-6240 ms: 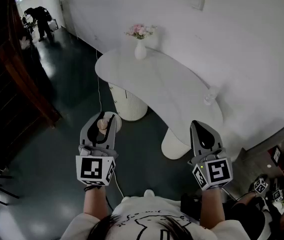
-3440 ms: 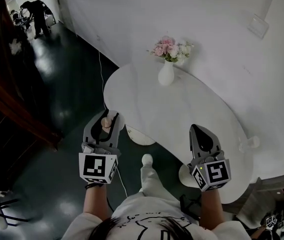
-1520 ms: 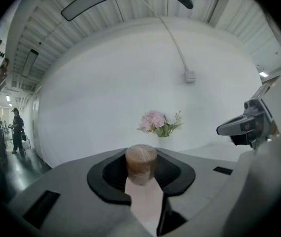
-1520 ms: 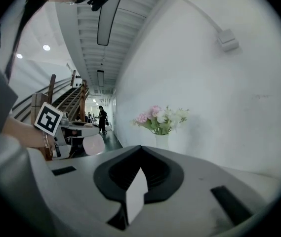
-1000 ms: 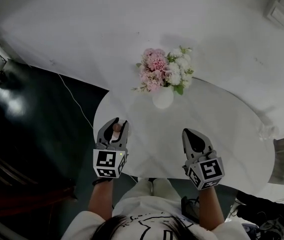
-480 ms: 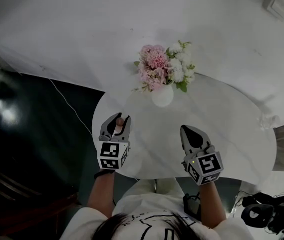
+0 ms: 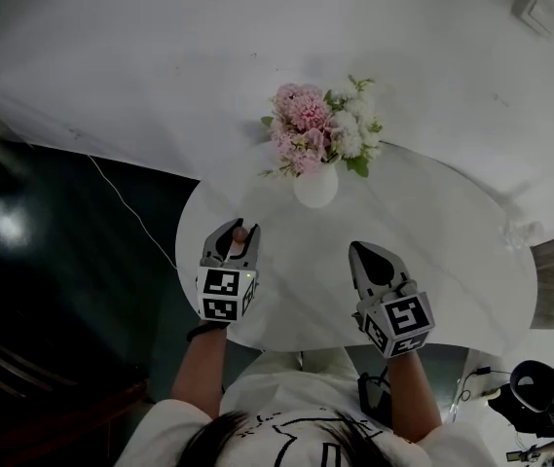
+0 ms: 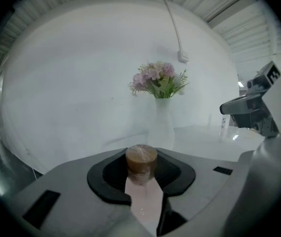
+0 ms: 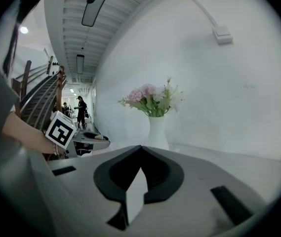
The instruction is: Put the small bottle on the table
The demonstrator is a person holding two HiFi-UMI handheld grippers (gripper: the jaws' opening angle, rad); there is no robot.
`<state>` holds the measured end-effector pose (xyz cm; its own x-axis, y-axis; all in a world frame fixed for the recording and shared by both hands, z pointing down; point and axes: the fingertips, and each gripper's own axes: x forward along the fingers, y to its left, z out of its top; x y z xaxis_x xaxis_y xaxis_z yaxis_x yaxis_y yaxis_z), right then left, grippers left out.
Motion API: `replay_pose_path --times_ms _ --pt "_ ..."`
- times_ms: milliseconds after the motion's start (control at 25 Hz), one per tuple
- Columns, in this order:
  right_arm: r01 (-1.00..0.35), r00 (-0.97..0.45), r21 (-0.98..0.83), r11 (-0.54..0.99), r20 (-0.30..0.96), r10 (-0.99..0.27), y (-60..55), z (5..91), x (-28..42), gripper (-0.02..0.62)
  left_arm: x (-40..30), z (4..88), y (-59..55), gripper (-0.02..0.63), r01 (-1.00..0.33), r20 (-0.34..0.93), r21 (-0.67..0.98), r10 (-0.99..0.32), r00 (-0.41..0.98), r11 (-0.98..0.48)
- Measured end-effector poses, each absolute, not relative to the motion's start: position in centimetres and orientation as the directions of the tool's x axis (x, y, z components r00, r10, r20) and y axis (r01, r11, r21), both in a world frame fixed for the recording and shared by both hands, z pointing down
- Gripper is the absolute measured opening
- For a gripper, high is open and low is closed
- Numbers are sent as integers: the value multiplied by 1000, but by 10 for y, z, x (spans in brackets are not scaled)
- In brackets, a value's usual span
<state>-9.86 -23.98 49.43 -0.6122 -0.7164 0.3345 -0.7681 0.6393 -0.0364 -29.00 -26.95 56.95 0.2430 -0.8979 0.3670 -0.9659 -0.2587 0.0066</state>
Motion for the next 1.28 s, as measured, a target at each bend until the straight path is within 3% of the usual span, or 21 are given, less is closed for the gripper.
replay_pose_path --times_ms 1280 --pt "-766 -610 -24 642 341 -715 -243 500 -101 -6 -285 610 -288 121 -963 444 61 -857 263 -264"
